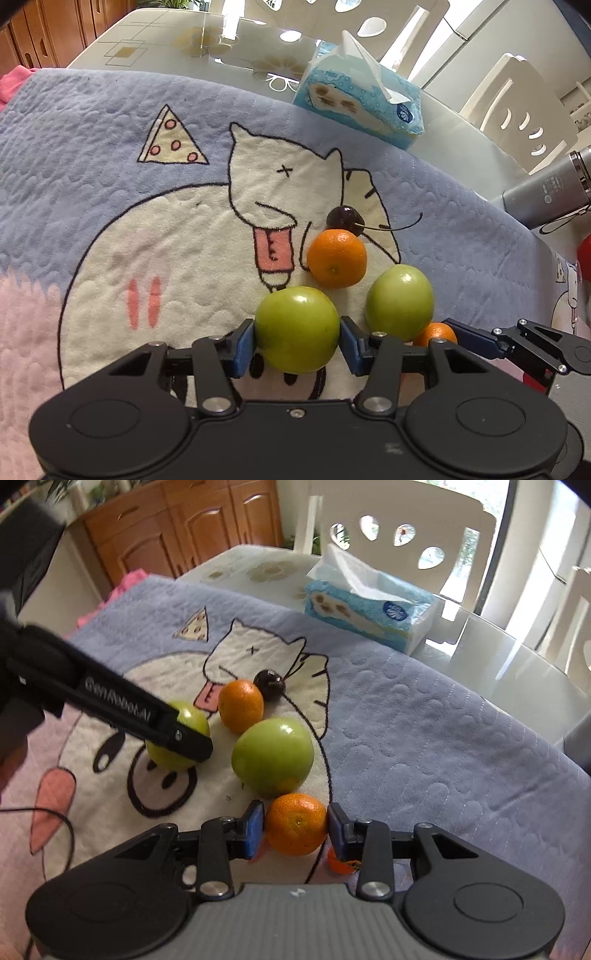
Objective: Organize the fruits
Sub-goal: 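Grasp a green apple with the left tool while the right grasps a mandarin, then carry green apple and mandarin into the red box and open both tools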
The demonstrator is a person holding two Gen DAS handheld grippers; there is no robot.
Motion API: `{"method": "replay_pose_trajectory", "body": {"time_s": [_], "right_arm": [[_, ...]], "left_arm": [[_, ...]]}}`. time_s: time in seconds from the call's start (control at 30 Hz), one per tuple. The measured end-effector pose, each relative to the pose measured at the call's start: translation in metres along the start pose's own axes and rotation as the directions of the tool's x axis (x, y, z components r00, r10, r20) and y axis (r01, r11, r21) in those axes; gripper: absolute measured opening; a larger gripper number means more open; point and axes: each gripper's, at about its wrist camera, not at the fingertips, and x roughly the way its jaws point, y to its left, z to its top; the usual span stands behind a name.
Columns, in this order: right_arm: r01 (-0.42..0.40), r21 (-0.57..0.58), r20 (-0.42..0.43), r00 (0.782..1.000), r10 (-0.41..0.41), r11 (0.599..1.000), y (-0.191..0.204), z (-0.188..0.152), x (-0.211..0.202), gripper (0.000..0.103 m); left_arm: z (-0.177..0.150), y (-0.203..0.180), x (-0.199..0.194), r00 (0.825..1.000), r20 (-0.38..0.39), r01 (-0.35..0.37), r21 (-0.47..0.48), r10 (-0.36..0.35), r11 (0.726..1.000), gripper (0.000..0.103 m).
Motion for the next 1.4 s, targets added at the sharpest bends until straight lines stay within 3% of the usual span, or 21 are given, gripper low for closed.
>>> {"method": "replay_pose_trajectory", "body": {"time_s": [0.4, 0.7, 1.1, 1.2, 1.4], "right_arm": [[-0.067, 0.160, 0.067, 0.996, 0.057, 0.985, -0.008, -0.006, -0.027, 0.039], [-0.069, 0.215, 0.143, 0.989, 0.039, 0.974, -0.013, -0.018, -0.066, 0.039], [-0.027, 0.366, 0.225, 0.972, -0.060, 0.930, -0.050, -0.065, -0.127, 0.039], [0.018, 0.400, 0.221, 0.969, -0.116, 0.916, -0.061, -0.082, -0.139, 0.039], [0.060, 0.503, 0.210, 0.959, -0.189, 0.862, -0.094, -0.123, -0.162, 0.039]], "left_arm": [[-0.011, 0.002, -0.030, 0.999, 0.045, -0.006, -0.009, 0.006, 1.000, 0.056], [-0.023, -0.010, -0.054, 0.997, 0.072, 0.006, 0.002, -0.006, 1.000, 0.056], [-0.032, -0.075, -0.077, 0.994, 0.106, 0.022, 0.131, -0.036, 0.991, 0.056], [-0.037, -0.096, -0.076, 0.994, 0.102, 0.029, 0.171, -0.047, 0.985, 0.056], [-0.045, -0.138, -0.066, 0.995, 0.077, 0.046, 0.244, -0.066, 0.969, 0.056]]}}
